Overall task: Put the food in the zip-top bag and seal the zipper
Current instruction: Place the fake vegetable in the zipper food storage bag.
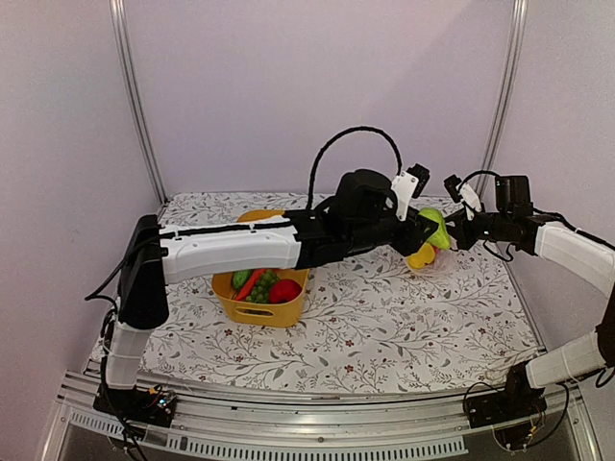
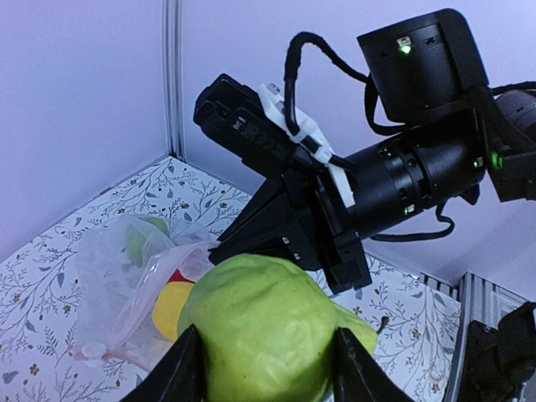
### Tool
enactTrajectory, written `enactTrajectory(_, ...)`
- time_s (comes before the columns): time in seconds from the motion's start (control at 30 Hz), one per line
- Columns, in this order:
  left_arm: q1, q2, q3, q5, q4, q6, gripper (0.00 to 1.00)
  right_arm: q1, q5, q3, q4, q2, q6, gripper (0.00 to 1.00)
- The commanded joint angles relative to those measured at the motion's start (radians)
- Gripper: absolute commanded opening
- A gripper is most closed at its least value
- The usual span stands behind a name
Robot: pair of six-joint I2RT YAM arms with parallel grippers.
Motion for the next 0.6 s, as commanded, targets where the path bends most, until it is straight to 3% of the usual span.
enactTrajectory(0.0,-0.011,0.034,0.024,-0.001,0.022,0.005,0.45,-0.006,-0.014,0.024,-0.012,-0.023,0.015,0.00)
enactTrajectory(0.33,-0.008,0.069,-0.012,-0.079,0.051,0.007,0.45,-0.005,-0.014,0.024,-0.011,-0.031,0.018,0.00)
enactTrajectory(0.57,-0.002,0.152,0.044,-0.244,0.025,0.002,0.48,-0.007,-0.017,0.024,-0.011,-0.037,0.021,0.00)
